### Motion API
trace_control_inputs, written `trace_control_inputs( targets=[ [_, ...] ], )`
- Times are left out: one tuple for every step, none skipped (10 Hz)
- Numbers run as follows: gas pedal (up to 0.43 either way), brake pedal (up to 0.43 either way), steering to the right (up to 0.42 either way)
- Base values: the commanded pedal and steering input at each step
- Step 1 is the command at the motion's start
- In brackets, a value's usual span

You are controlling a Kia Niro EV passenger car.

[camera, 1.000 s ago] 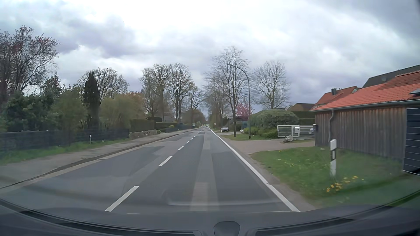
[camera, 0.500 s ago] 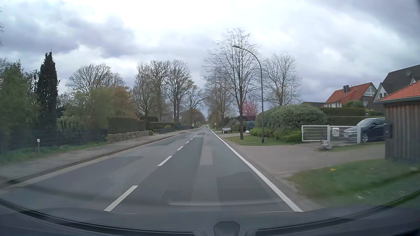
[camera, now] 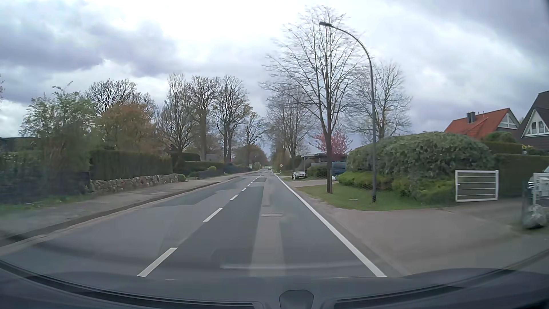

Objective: Follow the waypoints while adhering to traffic rules and regulations

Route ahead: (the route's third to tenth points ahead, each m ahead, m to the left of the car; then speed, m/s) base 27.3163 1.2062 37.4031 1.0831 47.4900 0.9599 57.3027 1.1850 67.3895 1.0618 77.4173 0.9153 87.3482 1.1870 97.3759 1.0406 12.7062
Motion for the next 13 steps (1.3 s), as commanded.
trace_control_inputs(
  targets=[
    [0.067, 0.000, 0.000],
    [0.067, 0.000, -0.002],
    [0.059, 0.000, -0.003],
    [0.059, 0.000, -0.003],
    [0.047, 0.000, -0.003],
    [0.047, 0.000, -0.003],
    [0.047, 0.000, -0.003],
    [0.047, 0.000, -0.003],
    [0.047, 0.000, -0.003],
    [0.047, 0.000, -0.003],
    [0.047, 0.000, -0.003],
    [0.047, 0.000, -0.002],
    [0.047, 0.000, -0.002]
  ],
)
